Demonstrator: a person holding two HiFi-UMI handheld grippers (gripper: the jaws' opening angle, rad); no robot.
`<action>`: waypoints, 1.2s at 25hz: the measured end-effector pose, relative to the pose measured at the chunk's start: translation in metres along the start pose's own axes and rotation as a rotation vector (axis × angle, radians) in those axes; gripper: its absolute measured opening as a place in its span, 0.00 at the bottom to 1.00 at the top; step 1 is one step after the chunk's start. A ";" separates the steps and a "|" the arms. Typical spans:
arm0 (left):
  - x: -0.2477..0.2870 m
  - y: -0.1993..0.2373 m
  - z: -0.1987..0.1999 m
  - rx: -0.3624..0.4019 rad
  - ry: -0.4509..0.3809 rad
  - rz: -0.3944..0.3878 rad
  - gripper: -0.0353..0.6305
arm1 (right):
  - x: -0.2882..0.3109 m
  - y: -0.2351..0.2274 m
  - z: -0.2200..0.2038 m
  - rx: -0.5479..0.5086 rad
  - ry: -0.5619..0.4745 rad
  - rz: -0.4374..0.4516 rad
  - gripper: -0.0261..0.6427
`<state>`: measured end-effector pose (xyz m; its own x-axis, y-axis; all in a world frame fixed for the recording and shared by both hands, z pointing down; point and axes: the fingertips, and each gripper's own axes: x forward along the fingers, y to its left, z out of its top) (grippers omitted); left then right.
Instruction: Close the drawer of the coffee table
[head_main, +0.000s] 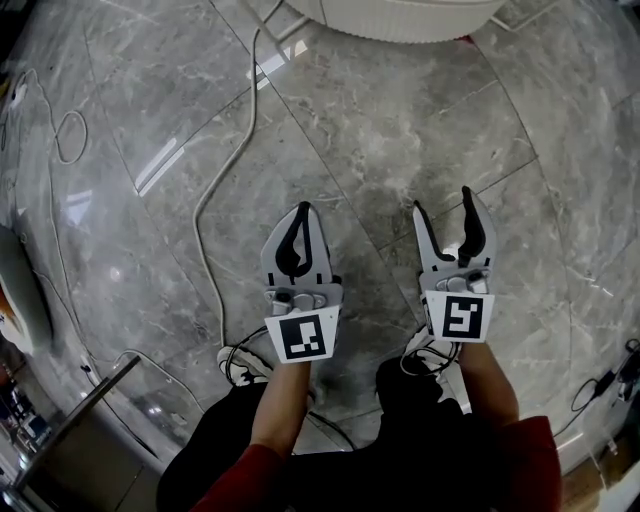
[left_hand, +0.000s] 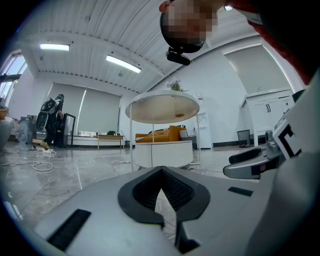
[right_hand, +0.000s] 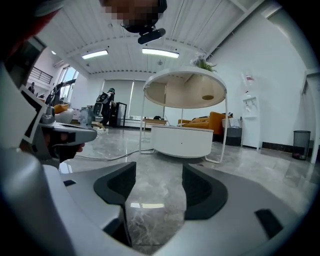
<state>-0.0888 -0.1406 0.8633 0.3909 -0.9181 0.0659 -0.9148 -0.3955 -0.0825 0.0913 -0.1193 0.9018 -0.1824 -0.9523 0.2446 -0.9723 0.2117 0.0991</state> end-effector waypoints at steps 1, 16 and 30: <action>-0.001 -0.001 0.000 0.001 -0.002 -0.003 0.07 | -0.005 0.003 -0.003 0.004 0.007 0.003 0.47; -0.004 0.018 0.027 0.040 -0.056 -0.022 0.07 | -0.009 0.001 0.015 0.069 -0.021 -0.005 0.08; 0.001 0.074 0.276 0.076 -0.039 -0.158 0.07 | -0.047 -0.023 0.294 0.087 -0.015 -0.053 0.07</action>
<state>-0.1282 -0.1786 0.5826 0.5347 -0.8439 0.0451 -0.8316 -0.5349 -0.1494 0.0789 -0.1439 0.6041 -0.1316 -0.9650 0.2269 -0.9896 0.1412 0.0269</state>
